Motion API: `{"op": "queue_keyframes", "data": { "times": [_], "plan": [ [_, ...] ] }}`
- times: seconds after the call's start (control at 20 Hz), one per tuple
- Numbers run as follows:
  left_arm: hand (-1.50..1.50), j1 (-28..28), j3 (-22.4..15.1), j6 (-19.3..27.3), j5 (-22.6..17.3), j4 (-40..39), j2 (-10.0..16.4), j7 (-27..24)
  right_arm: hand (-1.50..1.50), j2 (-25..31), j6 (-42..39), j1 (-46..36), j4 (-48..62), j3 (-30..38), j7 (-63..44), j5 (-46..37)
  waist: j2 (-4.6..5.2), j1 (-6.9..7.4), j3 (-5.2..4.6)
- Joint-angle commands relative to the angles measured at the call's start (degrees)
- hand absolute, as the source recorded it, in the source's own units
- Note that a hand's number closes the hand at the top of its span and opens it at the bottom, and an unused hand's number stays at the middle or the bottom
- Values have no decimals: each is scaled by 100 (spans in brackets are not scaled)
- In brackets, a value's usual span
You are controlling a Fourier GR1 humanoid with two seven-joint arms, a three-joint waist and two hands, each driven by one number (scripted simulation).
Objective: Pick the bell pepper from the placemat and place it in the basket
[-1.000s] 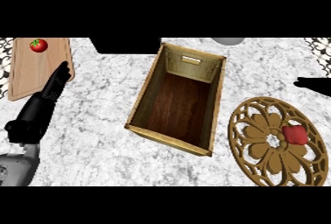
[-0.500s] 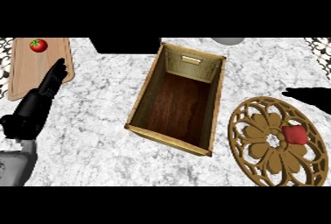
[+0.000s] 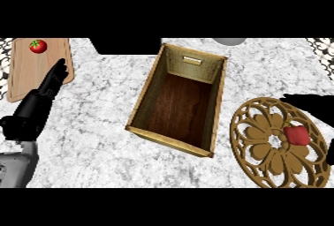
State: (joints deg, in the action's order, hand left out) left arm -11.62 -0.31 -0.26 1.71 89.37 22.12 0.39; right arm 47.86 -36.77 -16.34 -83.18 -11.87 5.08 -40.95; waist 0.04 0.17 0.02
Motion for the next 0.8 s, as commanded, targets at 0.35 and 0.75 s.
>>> {"op": "queue_keyframes", "data": {
  "times": [0.35, 0.75],
  "plan": [
    [0, 411, 231, -294, 201, 74, -231, -300, -150, -652, 689, 318, 468, 201, 570, -942, -5, -7, -3],
    [0, 414, 357, -404, 291, 505, -406, 121, -150, -1019, 709, 169, 956, 442, 872, -1351, -4, 16, -2]
  ]
}}
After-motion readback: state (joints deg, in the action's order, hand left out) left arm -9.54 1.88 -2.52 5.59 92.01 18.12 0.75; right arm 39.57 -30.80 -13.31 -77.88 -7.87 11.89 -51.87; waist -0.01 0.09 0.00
